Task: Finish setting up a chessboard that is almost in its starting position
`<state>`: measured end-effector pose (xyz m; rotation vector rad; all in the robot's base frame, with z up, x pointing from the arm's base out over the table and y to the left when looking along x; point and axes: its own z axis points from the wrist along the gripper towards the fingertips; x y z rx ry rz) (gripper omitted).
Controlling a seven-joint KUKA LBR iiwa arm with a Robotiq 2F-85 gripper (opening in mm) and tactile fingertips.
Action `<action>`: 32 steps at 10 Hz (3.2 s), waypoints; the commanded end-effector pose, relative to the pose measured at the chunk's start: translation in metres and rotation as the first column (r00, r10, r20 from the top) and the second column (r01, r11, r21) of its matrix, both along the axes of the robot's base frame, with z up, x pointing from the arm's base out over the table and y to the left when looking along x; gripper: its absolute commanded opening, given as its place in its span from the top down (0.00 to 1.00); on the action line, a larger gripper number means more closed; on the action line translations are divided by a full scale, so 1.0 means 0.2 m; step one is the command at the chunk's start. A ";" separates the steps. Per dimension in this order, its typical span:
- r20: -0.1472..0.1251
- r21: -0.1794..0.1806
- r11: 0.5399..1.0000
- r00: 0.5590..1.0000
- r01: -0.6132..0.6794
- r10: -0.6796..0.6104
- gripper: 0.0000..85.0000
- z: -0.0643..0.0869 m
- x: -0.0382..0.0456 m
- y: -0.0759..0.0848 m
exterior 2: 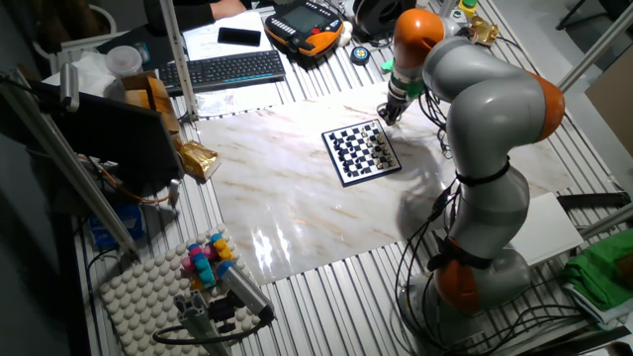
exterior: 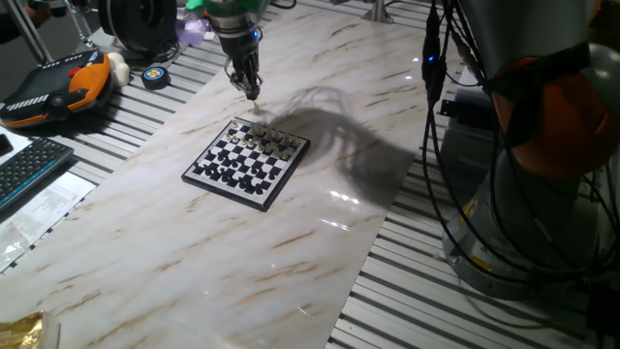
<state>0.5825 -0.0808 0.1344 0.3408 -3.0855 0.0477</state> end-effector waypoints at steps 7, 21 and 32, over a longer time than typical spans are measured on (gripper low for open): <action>-0.020 -0.048 0.990 0.991 0.133 -0.134 0.99 -0.03 0.024 -0.01; 0.018 -0.048 0.989 0.990 0.143 -0.142 0.62 -0.27 0.260 -0.29; 0.047 -0.016 0.991 0.990 0.131 -0.130 0.62 -0.45 0.277 -0.36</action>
